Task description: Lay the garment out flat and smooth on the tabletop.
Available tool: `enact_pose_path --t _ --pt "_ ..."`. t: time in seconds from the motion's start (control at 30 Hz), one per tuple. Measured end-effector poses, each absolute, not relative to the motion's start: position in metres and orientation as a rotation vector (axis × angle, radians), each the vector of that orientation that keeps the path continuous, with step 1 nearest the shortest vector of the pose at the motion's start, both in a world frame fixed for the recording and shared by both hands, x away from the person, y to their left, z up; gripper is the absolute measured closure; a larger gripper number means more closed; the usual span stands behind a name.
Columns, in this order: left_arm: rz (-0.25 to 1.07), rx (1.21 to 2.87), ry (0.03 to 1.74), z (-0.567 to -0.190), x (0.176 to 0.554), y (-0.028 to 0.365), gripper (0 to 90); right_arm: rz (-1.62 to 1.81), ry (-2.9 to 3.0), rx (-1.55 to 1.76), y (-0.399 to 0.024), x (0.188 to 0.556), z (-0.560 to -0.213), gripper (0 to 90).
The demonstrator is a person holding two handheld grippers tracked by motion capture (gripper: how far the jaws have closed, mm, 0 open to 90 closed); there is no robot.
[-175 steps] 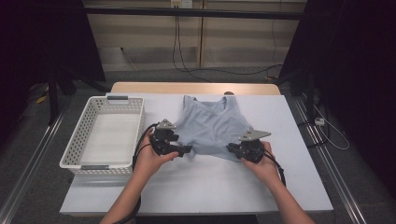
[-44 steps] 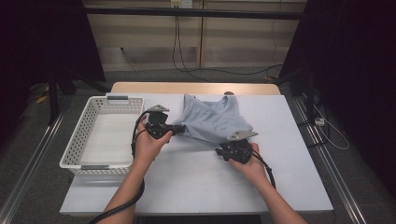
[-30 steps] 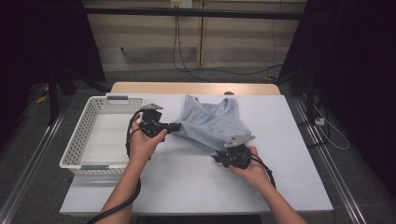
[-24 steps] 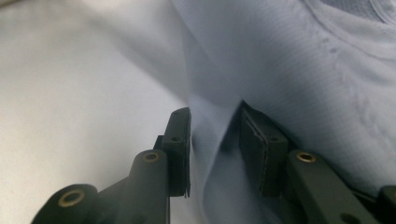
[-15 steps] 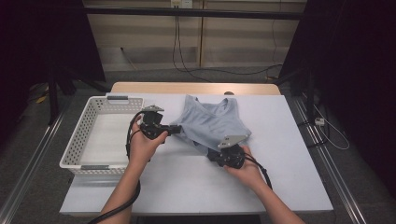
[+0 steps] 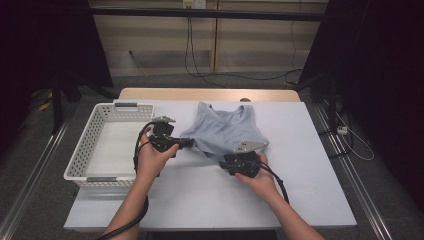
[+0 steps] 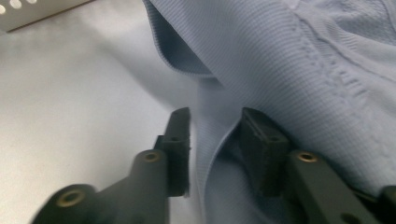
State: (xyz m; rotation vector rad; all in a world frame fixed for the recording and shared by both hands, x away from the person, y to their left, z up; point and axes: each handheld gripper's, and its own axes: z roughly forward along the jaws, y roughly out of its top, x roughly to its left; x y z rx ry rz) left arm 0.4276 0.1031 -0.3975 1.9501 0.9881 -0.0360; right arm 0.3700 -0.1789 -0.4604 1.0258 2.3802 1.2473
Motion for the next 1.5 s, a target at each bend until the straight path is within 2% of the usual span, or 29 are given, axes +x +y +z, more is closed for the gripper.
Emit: enact_pose_path --t 0.03,0.1,0.37,0.4,0.47,0.6,0.67,0.8,0.87,0.93,0.97,1.0,1.07,1.33,1.5 --pt "-0.036 1.952 0.989 -0.397 0.427 0.103 87.5 1.243 2.39 1.013 -0.177 0.37 -0.461 76.7" --pt "-0.026 1.943 0.991 -0.396 0.426 0.105 87.4 1.267 2.429 0.979 -0.176 0.37 -0.462 89.3" --pt "-0.022 1.932 1.002 -0.397 0.426 0.108 87.4 1.233 2.579 0.858 -0.168 0.359 -0.46 89.6" --pt "-0.028 1.939 1.002 -0.397 0.426 0.108 87.4 1.238 2.586 0.86 -0.168 0.359 -0.46 88.4" --pt "-0.031 1.937 1.003 -0.398 0.426 0.108 87.4 1.244 2.541 0.899 -0.168 0.359 -0.459 75.7" --pt "-0.032 1.939 0.999 -0.397 0.425 0.11 87.4 1.261 2.43 0.955 -0.17 0.364 -0.456 58.9" --pt "-0.033 1.935 1.002 -0.397 0.424 0.111 87.4 1.25 2.421 0.952 -0.169 0.364 -0.456 55.0" --pt "-0.031 1.938 1.009 -0.398 0.422 0.111 87.4 1.234 2.408 0.946 -0.163 0.366 -0.457 53.2" --pt "-0.026 1.942 1.009 -0.398 0.421 0.113 87.4 1.23 2.405 0.924 -0.159 0.366 -0.456 54.6" --pt "-0.03 1.941 1.008 -0.398 0.42 0.113 87.4 1.227 2.407 0.914 -0.156 0.366 -0.457 70.8" --pt "-0.029 1.938 1.011 -0.398 0.42 0.114 87.4 1.245 2.418 0.903 -0.155 0.366 -0.457 74.3" --pt "-0.032 1.939 1.012 -0.398 0.42 0.114 87.4 1.247 2.424 0.897 -0.153 0.366 -0.457 82.3" --pt "-0.03 1.94 1.011 -0.398 0.42 0.115 87.3 1.259 2.453 0.873 -0.15 0.365 -0.457 89.0" --pt "-0.033 1.93 1.019 -0.395 0.418 0.118 87.2 1.219 2.563 0.764 -0.135 0.354 -0.46 89.8" --pt "-0.041 1.947 1.019 -0.396 0.417 0.119 87.0 1.2 2.594 0.755 -0.129 0.35 -0.463 83.5"
